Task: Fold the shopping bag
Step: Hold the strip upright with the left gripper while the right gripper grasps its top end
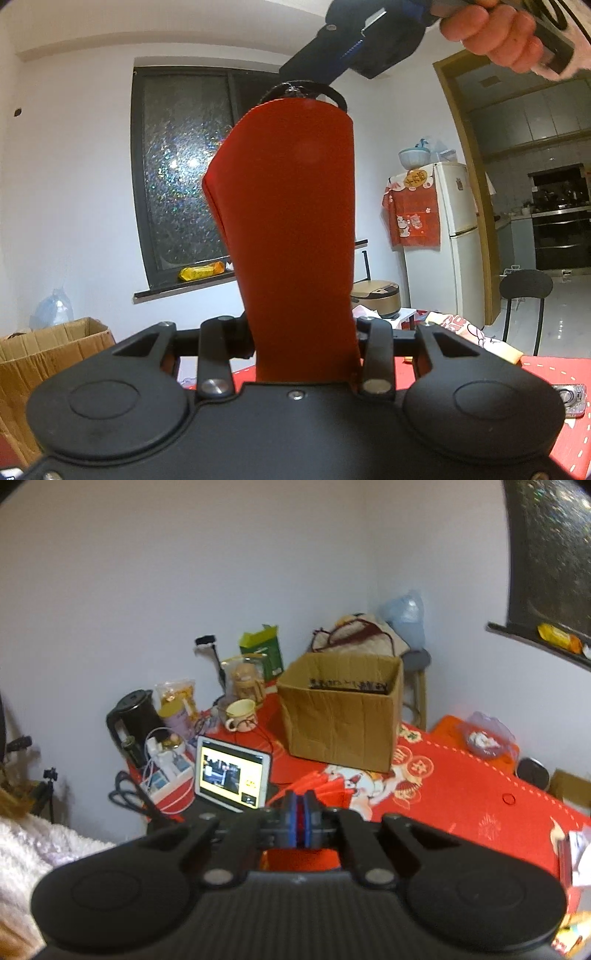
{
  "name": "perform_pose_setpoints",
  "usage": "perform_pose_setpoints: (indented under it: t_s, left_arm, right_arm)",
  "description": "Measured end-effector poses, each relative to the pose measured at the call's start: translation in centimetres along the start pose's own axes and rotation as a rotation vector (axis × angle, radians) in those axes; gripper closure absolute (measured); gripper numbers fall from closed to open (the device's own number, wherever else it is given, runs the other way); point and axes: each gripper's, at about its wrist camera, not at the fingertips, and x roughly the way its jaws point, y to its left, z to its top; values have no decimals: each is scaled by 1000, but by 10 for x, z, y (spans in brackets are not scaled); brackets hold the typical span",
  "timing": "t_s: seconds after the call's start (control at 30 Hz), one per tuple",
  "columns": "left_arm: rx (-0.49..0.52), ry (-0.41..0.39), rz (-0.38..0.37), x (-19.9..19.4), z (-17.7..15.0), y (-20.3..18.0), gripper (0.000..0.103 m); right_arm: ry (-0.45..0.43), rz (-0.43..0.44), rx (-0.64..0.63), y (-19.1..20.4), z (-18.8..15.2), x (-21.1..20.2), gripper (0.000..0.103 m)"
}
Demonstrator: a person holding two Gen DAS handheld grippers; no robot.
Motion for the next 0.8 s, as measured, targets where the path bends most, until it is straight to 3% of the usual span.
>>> perform_pose_setpoints:
  t_s: [0.57,0.7,0.8]
  left_arm:
    - [66,-49,-33,-7,-4,-15,65]
    - [90,-61,-78,-10,-5,-21,65]
    - [119,-77,-132,-15,-5,-28,65]
  right_arm:
    - [258,30,133,-10,1,16,100]
    - [291,66,125,-11,-2,16,99]
    - [330,142,127,-11,-5,19,97]
